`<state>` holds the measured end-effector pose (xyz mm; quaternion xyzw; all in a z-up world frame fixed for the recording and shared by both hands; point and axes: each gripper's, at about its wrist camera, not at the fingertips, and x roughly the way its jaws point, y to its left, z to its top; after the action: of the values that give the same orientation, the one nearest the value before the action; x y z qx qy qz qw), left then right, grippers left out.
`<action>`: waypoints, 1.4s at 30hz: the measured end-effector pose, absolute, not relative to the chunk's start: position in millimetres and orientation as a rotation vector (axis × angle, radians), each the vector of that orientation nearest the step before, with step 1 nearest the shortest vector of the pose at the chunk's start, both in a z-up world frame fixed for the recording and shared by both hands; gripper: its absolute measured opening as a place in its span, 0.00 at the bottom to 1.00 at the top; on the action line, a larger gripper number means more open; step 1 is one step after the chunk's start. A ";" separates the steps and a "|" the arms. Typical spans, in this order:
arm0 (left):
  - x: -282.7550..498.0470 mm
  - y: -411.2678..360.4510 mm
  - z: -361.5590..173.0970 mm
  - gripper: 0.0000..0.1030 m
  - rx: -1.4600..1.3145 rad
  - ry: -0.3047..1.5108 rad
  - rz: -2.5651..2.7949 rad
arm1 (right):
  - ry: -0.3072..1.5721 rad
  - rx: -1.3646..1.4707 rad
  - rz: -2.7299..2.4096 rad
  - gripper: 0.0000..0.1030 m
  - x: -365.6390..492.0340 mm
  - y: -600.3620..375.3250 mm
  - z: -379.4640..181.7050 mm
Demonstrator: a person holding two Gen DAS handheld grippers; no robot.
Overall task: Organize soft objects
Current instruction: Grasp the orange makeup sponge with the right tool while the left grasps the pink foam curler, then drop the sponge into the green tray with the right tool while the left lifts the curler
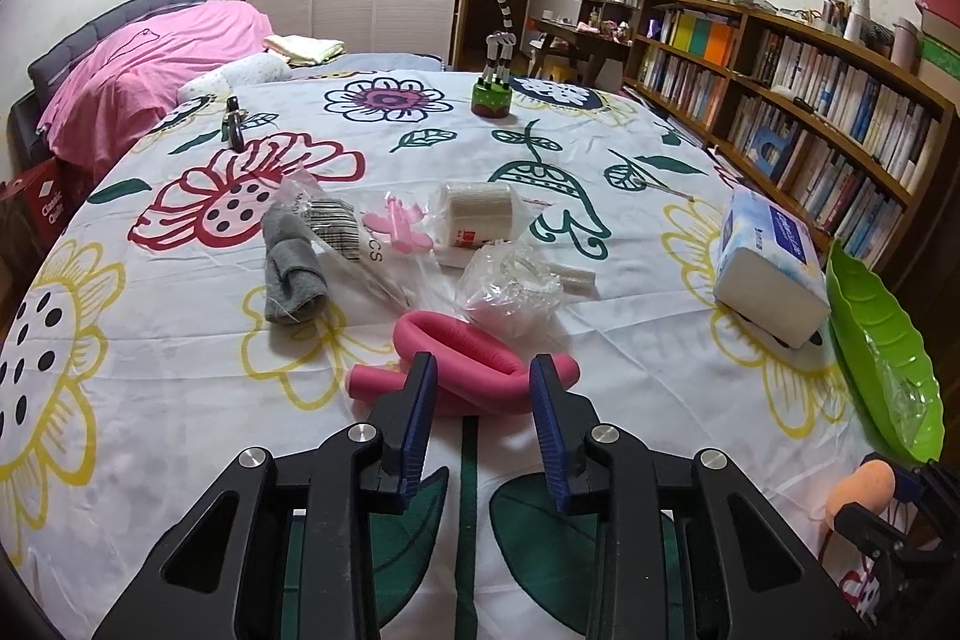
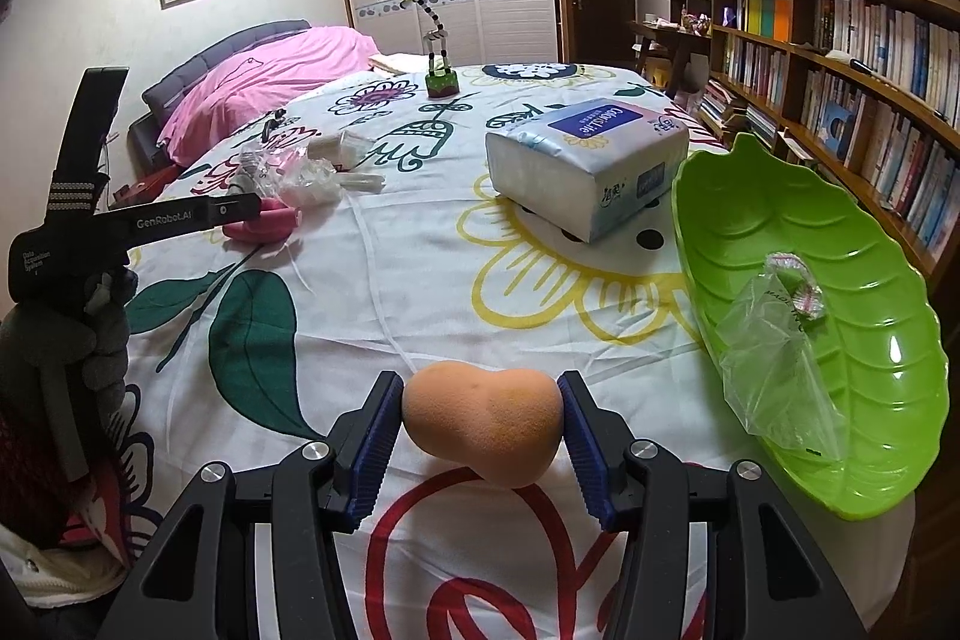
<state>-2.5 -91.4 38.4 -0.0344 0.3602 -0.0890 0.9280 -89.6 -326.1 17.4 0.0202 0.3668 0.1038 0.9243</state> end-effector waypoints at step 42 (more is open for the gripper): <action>-8.5 -100.3 54.4 0.14 -0.094 0.700 -0.197 | 0.706 0.086 0.174 0.54 -92.1 -336.5 27.4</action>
<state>-8.5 -100.3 54.4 -0.0462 0.3423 -0.0963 0.9335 -92.1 -336.5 27.4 0.0419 0.3453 0.0853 0.9337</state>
